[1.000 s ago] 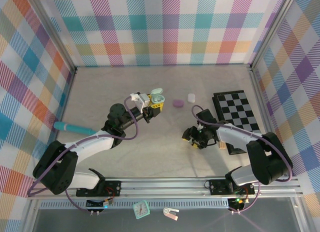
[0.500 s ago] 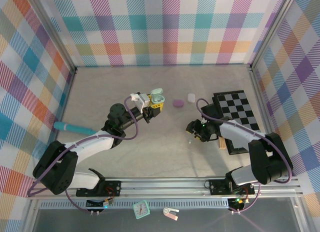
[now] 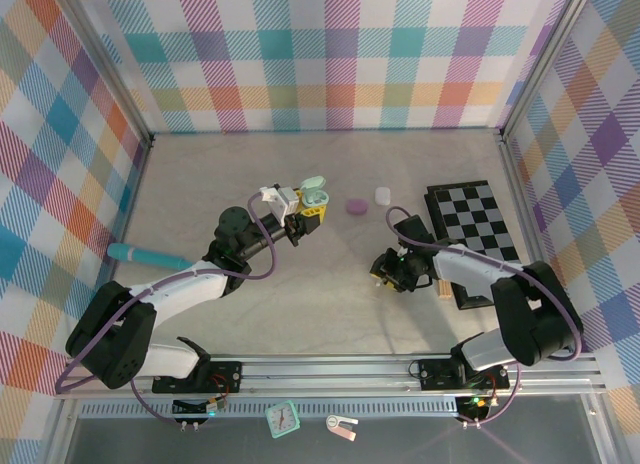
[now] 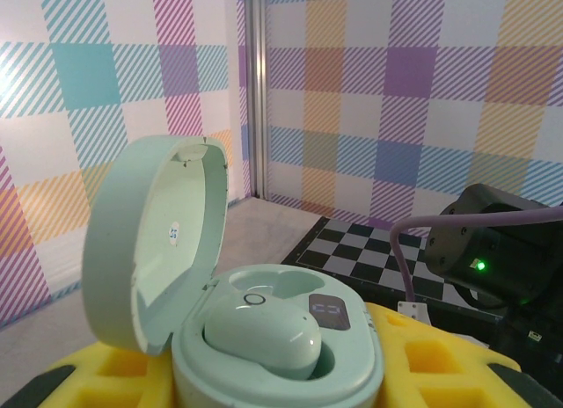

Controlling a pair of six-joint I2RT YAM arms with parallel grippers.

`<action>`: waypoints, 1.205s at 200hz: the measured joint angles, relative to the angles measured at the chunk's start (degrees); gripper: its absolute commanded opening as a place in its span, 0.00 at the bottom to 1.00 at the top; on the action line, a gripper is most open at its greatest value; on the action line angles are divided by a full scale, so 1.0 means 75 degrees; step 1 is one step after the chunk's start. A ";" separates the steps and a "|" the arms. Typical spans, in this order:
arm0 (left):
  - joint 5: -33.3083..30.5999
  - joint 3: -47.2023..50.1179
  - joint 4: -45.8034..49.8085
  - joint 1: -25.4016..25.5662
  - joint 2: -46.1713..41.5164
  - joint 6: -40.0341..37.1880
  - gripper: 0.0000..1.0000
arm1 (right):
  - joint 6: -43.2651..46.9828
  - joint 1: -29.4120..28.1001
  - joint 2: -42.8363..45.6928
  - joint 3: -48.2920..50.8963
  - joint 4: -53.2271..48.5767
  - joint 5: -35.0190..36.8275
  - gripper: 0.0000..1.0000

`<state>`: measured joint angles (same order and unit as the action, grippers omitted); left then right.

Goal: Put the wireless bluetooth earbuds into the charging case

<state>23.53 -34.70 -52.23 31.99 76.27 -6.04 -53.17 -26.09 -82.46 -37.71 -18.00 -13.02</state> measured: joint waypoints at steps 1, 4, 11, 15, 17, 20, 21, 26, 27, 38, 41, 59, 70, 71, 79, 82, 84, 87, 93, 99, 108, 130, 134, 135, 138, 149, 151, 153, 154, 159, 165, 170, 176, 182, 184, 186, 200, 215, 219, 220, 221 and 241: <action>0.0000 0.0000 0.0003 0.0000 0.0000 0.0000 0.37 | -0.0003 0.0000 -0.0003 0.0000 0.0003 0.0000 0.37; 0.0000 0.0006 0.0000 0.0000 0.0000 0.0000 0.37 | 0.0009 0.0000 -0.0020 -0.0003 0.0003 0.0009 0.37; 0.0000 0.0012 0.0003 0.0000 0.0000 0.0000 0.37 | 0.0006 0.0000 -0.0061 -0.0020 -0.0003 0.0032 0.37; 0.0000 0.0012 0.0000 -0.0003 0.0000 0.0000 0.37 | 0.0006 0.0000 -0.0085 -0.0035 -0.0003 0.0041 0.36; 0.0000 0.0012 0.0000 -0.0003 0.0000 0.0000 0.37 | 0.0009 0.0000 -0.0102 -0.0044 -0.0003 0.0050 0.36; 0.0000 0.0012 0.0000 -0.0003 0.0000 0.0000 0.37 | 0.0009 0.0000 -0.0125 -0.0058 -0.0006 0.0058 0.36; 0.0000 0.0012 0.0000 -0.0003 0.0000 0.0000 0.37 | 0.0009 0.0000 -0.0131 -0.0064 -0.0006 0.0058 0.35; 0.0000 0.0015 0.0000 -0.0006 0.0000 0.0000 0.37 | 0.0012 0.0003 -0.0181 -0.0096 -0.0006 0.0064 0.35; 0.0000 0.0017 -0.0003 -0.0006 0.0000 0.0000 0.37 | 0.0012 0.0003 -0.0187 -0.0102 -0.0003 0.0064 0.35; 0.0000 0.0035 0.0000 -0.0006 0.0000 0.0000 0.37 | 0.0020 0.0003 -0.0291 -0.0169 0.0000 0.0079 0.33; 0.0000 0.0041 -0.0003 -0.0006 0.0000 0.0000 0.37 | 0.0026 0.0003 -0.0318 -0.0184 0.0000 0.0082 0.33; 0.0000 0.0090 0.0003 -0.0006 0.0000 0.0000 0.37 | 0.0079 0.0003 -0.0414 -0.0230 -0.0020 0.0087 0.27; 0.0000 0.0102 0.0003 -0.0006 0.0000 0.0000 0.37 | 0.0102 0.0003 -0.0417 -0.0245 -0.0035 0.0114 0.25; 0.0000 0.0102 0.0003 -0.0006 0.0000 0.0000 0.37 | 0.0125 0.0003 -0.0420 -0.0248 -0.0035 0.0119 0.25; 0.0000 0.0102 0.0003 -0.0006 0.0000 0.0000 0.37 | 0.0163 0.0003 -0.0428 -0.0277 -0.0052 0.0149 0.23; 0.0000 0.0102 0.0000 -0.0006 0.0000 0.0000 0.37 | 0.0163 0.0003 -0.0431 -0.0291 -0.0061 0.0152 0.22; 0.0000 0.0102 0.0000 -0.0006 0.0000 0.0000 0.37 | 0.0189 0.0003 -0.0434 -0.0300 -0.0064 0.0154 0.22; 0.0000 0.0102 0.0000 -0.0006 0.0000 0.0000 0.37 | 0.0195 0.0003 -0.0437 -0.0312 -0.0070 0.0169 0.21; 0.0000 0.0105 0.0003 -0.0006 0.0000 0.0000 0.37 | 0.0216 0.0003 -0.0440 -0.0338 -0.0090 0.0189 0.20; 0.0000 0.0105 0.0003 -0.0006 0.0000 0.0000 0.37 | 0.0236 0.0003 -0.0440 -0.0361 -0.0119 0.0207 0.19; 0.0000 0.0108 0.0000 -0.0006 0.0000 0.0000 0.37 | 0.0262 0.0003 -0.0440 -0.0385 -0.0152 0.0230 0.18; 0.0000 0.0108 0.0000 -0.0006 0.0000 0.0000 0.37 | 0.0353 0.0003 -0.0440 -0.0391 -0.0204 0.0259 0.17; 0.0000 0.0108 0.0000 -0.0006 0.0000 0.0003 0.37 | 0.0367 0.0003 -0.0437 -0.0391 -0.0210 0.0262 0.17; 0.0000 0.0108 0.0000 -0.0006 0.0000 0.0000 0.37 | 0.0373 0.0003 -0.0437 -0.0391 -0.0210 0.0265 0.17; 0.0000 0.0108 0.0000 -0.0006 0.0000 0.0003 0.37 | 0.0382 0.0003 -0.0434 -0.0393 -0.0213 0.0277 0.18; 0.0000 0.0108 0.0000 -0.0006 0.0000 0.0003 0.37 | 0.0414 0.0003 -0.0434 -0.0414 -0.0265 0.0306 0.24; 0.0000 0.0108 -0.0003 -0.0006 0.0000 0.0003 0.37 | 0.0414 0.0003 -0.0434 -0.0420 -0.0277 0.0321 0.25; 0.0000 0.0108 -0.0003 -0.0006 0.0000 0.0006 0.37 | 0.0423 0.0003 -0.0434 -0.0425 -0.0294 0.0335 0.25; 0.0000 0.0108 -0.0003 -0.0006 0.0000 0.0006 0.37 | 0.0440 0.0003 -0.0434 -0.0428 -0.0306 0.0338 0.25; 0.0000 0.0108 -0.0003 -0.0006 0.0000 0.0006 0.37 | 0.0455 0.0003 -0.0434 -0.0437 -0.0344 0.0364 0.26; 0.0000 0.0108 -0.0003 -0.0006 0.0000 0.0009 0.37 | 0.0522 0.0003 -0.0434 -0.0452 -0.0388 0.0388 0.27; 0.0000 0.0108 -0.0003 -0.0006 0.0000 0.0012 0.37 | 0.0568 0.0003 -0.0434 -0.0469 -0.0437 0.0399 0.28; 0.0000 0.0108 -0.0003 -0.0006 0.0000 0.0023 0.37 | 0.0618 0.0003 -0.0437 -0.0495 -0.0507 0.0411 0.30; 0.0003 0.0108 -0.0003 -0.0006 0.0000 0.0026 0.37 | 0.0682 0.0000 -0.0449 -0.0548 -0.0592 0.0428 0.30; 0.0003 0.0108 -0.0003 -0.0006 0.0000 0.0026 0.37 | 0.0702 0.0000 -0.0455 -0.0557 -0.0609 0.0428 0.30; 0.0003 0.0108 -0.0003 -0.0006 0.0000 0.0026 0.37 | 0.0720 -0.0003 -0.0466 -0.0580 -0.0638 0.0431 0.30; 0.0003 0.0108 -0.0003 -0.0006 0.0000 0.0026 0.37 | 0.0930 -0.0058 -0.0597 -0.0799 -0.0889 0.0539 0.30; 0.0000 0.0108 -0.0003 -0.0006 0.0000 0.0026 0.37 | 0.1134 -0.0169 -0.0749 -0.1049 -0.1137 0.0685 0.30; 0.0000 0.0111 -0.0003 -0.0006 0.0000 0.0026 0.37 | 0.1195 -0.0204 -0.0790 -0.1122 -0.1212 0.0729 0.30; 0.0000 0.0111 -0.0003 -0.0006 0.0000 0.0026 0.37 | 0.1215 -0.0221 -0.0801 -0.1145 -0.1224 0.0743 0.30; 0.0000 0.0111 -0.0003 -0.0006 0.0000 0.0026 0.37 | 0.1221 -0.0227 -0.0807 -0.1157 -0.1239 0.0737 0.30; -0.0003 0.0140 -0.0012 -0.0015 -0.0006 0.0026 0.37 | 0.1448 -0.0411 -0.1040 -0.1451 -0.1559 0.0918 0.30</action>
<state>23.51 -33.65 -52.31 31.88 76.23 -5.85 -42.30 -29.17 -90.26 -48.60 -29.69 -6.13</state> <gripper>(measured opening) 0.375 0.299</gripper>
